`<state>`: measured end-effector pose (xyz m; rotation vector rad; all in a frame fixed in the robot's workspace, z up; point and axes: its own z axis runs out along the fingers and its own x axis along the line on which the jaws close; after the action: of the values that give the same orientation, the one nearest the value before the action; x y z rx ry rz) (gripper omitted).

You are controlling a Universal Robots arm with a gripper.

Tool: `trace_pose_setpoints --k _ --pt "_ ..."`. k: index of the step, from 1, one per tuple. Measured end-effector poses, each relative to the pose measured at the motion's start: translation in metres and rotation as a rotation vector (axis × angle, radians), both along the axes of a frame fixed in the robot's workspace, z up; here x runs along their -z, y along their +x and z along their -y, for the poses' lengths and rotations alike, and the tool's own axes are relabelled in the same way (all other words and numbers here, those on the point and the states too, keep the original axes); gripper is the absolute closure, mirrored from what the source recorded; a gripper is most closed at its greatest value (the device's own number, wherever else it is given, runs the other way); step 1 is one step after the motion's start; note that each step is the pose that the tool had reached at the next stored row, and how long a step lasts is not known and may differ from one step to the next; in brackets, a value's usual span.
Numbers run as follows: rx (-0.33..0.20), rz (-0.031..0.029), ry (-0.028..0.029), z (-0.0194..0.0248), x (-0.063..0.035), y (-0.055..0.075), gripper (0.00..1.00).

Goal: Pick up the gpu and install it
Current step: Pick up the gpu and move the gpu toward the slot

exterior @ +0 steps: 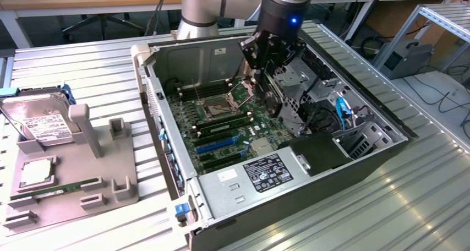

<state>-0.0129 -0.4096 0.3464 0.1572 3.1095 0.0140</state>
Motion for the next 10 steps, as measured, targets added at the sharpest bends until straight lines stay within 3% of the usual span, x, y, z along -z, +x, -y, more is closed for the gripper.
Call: trace_pose_setpoints --k 10 --pt "0.0 0.0 0.0 -0.0002 0.0038 0.0098 0.73"
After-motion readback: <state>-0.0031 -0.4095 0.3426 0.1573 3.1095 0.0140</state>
